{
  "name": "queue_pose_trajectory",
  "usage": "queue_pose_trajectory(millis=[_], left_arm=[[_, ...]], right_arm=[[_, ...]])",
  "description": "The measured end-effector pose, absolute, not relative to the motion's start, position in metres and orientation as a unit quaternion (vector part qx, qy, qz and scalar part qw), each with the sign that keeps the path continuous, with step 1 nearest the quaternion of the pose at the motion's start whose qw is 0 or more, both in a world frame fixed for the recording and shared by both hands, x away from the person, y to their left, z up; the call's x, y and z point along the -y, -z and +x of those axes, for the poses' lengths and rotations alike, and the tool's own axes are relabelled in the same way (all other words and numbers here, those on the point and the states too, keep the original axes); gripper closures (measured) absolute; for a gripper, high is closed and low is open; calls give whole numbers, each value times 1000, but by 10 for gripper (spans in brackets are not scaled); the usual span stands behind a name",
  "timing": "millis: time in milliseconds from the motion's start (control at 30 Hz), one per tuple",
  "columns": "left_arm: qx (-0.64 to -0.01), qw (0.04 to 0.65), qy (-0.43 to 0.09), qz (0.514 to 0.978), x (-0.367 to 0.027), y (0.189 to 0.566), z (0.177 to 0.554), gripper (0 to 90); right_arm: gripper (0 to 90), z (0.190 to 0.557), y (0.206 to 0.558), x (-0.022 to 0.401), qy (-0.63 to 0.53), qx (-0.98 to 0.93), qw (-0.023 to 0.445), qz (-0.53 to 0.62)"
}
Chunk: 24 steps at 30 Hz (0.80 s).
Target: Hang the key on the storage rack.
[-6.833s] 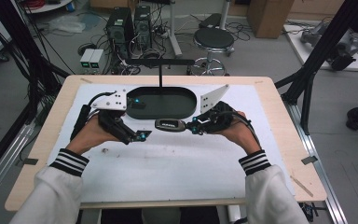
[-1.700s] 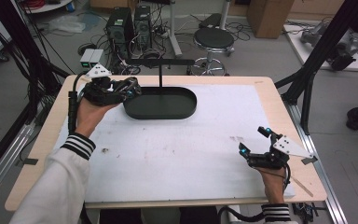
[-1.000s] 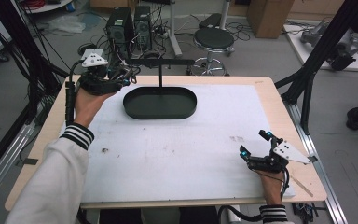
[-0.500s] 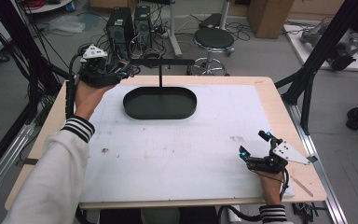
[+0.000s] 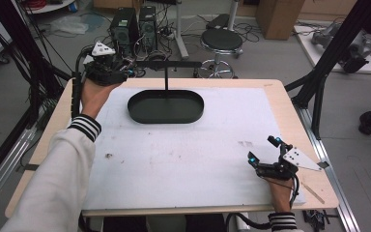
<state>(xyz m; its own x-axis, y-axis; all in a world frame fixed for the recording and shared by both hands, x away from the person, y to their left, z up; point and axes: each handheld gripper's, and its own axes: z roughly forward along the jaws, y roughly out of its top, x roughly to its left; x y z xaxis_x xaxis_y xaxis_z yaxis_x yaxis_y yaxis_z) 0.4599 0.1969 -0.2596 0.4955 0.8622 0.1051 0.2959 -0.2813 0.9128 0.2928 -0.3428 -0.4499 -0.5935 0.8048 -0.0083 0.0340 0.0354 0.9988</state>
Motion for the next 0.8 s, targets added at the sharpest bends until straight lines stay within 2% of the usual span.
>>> queue_pose_trajectory(millis=[800], left_arm=[[-419, 451, -327, 717, -190, 274, 481, 486]], right_arm=[[3, 291, 451, 341, -624, -645, 306, 317]])
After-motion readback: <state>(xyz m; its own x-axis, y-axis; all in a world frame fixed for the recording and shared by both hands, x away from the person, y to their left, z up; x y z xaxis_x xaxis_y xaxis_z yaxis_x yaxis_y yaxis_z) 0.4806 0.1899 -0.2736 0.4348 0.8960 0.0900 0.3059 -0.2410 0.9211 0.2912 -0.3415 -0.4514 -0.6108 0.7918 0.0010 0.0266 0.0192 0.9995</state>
